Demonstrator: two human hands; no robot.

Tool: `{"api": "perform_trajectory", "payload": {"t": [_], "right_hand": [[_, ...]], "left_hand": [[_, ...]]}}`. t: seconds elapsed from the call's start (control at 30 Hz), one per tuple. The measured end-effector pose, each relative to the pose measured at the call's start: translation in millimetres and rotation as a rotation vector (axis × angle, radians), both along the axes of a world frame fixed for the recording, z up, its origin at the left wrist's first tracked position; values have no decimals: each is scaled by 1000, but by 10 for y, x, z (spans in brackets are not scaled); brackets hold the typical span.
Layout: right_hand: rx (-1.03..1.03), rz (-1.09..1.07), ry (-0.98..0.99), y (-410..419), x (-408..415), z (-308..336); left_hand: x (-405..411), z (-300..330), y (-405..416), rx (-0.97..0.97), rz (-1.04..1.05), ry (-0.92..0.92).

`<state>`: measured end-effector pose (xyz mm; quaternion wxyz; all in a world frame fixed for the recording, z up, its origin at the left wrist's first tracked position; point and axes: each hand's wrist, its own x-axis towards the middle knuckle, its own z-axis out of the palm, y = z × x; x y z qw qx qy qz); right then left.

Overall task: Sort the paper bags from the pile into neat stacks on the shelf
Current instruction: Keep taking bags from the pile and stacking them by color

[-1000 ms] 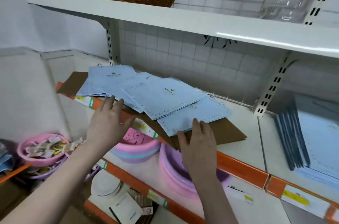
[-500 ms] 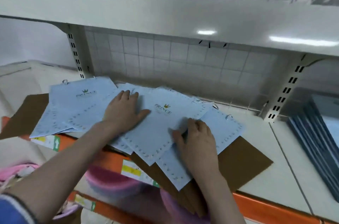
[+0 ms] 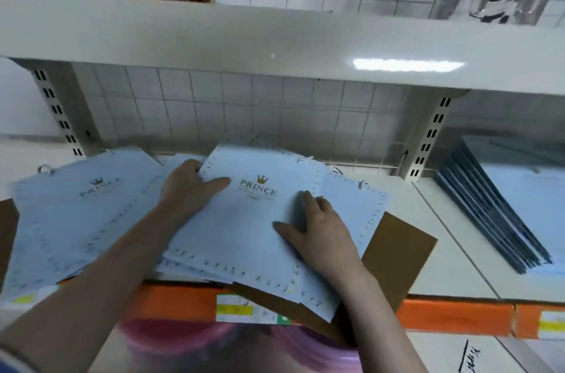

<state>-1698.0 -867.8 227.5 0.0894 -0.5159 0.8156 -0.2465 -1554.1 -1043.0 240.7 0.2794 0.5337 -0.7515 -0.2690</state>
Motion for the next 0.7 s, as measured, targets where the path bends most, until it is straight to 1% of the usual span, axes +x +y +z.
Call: {"api": "perform_trajectory", "payload": {"t": [0.03, 0.1, 0.23, 0.33, 0.4, 0.5, 0.6, 0.7], "right_hand": [[-42, -38, -47, -3, 58, 13], [-121, -116, -121, 4, 195, 8], [-202, -193, -202, 53, 471, -25], [-222, -262, -209, 121, 668, -29], [-234, -338, -177, 206, 800, -27], [-266, -423, -103, 399, 980, -36], [-274, -458, -78, 621, 1069, -31], [-269, -485, -62, 845, 1050, 1]], "left_hand": [[47, -8, 12, 2, 12, 110], [152, -10, 56, 34, 8, 269], [373, 13, 164, 49, 18, 451], [506, -14, 295, 59, 35, 547], [573, -29, 418, 42, -3, 559], [662, -41, 601, 12, -43, 528], [700, -56, 751, -51, -118, 492], [652, -42, 898, -101, -144, 423]]}}
